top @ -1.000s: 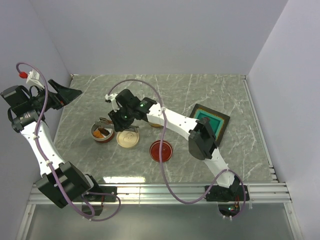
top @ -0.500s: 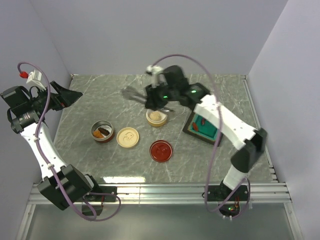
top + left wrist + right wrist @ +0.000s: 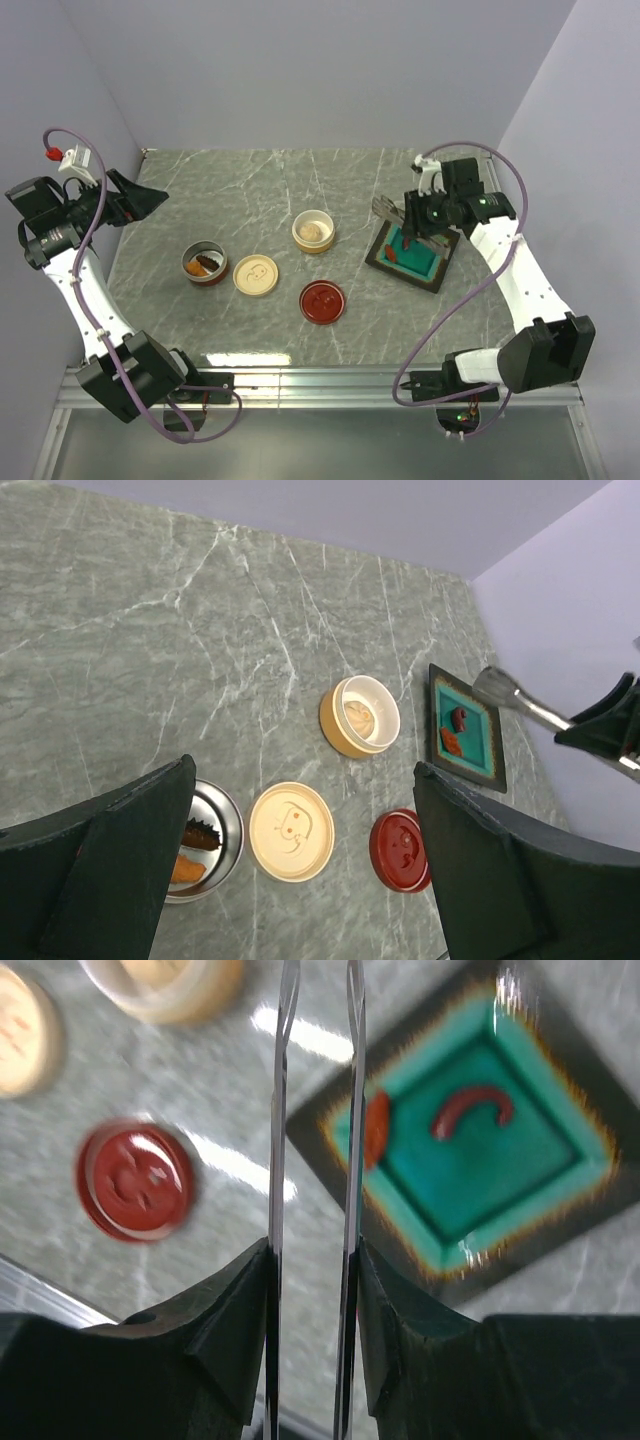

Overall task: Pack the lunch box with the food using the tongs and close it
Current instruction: Pick up the food using the clamp, then place the food into the lunch box

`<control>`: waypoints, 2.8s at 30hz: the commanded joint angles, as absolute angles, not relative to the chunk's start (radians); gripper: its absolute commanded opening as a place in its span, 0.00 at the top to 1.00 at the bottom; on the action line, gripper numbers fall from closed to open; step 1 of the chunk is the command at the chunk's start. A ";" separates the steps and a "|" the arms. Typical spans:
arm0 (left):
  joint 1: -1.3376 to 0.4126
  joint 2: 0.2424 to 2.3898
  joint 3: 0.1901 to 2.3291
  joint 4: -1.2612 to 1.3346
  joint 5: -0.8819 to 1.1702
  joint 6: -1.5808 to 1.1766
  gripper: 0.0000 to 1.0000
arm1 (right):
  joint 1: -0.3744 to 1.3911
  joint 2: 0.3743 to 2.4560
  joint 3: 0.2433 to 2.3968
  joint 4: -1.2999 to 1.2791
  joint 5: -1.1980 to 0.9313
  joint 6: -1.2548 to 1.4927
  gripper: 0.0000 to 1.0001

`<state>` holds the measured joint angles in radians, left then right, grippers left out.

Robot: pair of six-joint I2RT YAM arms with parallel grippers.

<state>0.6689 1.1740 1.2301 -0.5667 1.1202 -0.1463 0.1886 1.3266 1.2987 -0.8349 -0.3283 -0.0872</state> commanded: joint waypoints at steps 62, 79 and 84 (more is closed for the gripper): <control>0.673 1.190 1.233 -0.479 1.149 -0.227 0.04 | 0.399 1.351 1.413 -0.845 -0.364 -0.101 0.70; 0.672 1.197 1.206 -0.344 1.146 -0.380 0.04 | 0.888 1.968 2.078 -0.787 -0.338 -0.003 0.70; 0.672 1.200 1.204 -0.359 1.150 -0.365 0.04 | 0.951 2.075 2.179 -0.796 -0.311 -0.005 0.70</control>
<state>0.6689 1.1957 1.2041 -0.3870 1.1282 -0.3611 0.9310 2.0438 2.0834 -0.8028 -0.3363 -0.0151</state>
